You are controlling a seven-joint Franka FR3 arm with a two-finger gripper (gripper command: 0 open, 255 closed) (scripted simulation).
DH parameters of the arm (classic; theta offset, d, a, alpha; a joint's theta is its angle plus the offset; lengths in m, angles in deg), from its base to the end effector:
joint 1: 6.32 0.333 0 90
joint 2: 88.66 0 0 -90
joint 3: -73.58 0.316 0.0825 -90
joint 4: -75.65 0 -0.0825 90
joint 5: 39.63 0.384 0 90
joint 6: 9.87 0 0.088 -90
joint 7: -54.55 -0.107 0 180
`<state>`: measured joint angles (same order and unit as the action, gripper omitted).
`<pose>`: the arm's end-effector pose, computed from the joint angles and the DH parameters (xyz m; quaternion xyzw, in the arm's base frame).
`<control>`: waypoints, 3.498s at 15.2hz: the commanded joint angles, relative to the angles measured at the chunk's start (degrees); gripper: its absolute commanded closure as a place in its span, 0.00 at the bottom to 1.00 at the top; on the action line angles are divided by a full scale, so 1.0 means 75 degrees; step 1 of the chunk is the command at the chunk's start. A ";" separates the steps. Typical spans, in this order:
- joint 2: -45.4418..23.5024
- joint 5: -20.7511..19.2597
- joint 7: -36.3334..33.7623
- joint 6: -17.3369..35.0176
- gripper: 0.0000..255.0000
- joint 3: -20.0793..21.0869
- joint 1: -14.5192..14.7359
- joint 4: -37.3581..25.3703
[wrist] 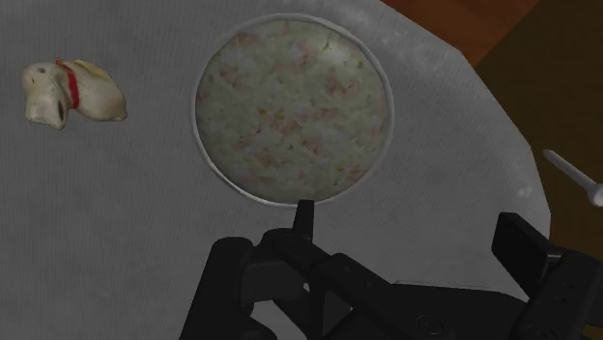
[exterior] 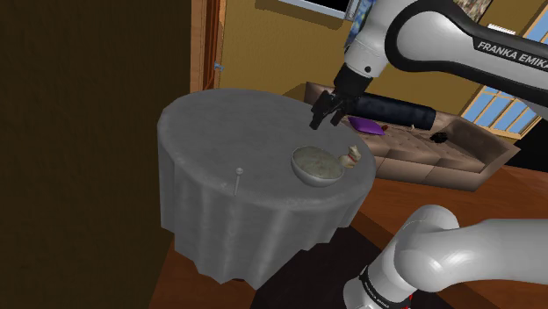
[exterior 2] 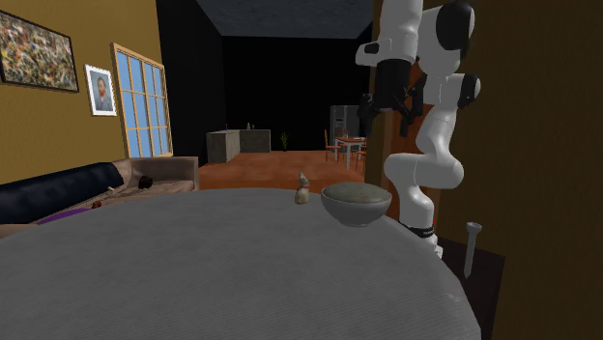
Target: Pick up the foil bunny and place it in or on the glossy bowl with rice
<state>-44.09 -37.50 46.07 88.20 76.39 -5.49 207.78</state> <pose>0.3223 0.0295 0.6252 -0.9946 0.0484 -0.0907 0.0104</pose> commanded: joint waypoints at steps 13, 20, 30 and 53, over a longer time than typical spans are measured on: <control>0.0844 -0.0997 0.2351 0.0852 0.00 -0.2266 -0.0635 0.1507; 0.0543 -0.1620 0.3798 0.1489 0.00 -0.3792 -0.0967 0.1717; -0.0379 -0.1991 0.5228 0.2513 0.00 -0.5472 -0.0921 0.1672; -0.0550 -0.2003 0.5227 0.2937 1.00 -0.5588 -0.0850 0.1922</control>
<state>-48.44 -52.58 85.37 110.77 34.25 -11.82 222.42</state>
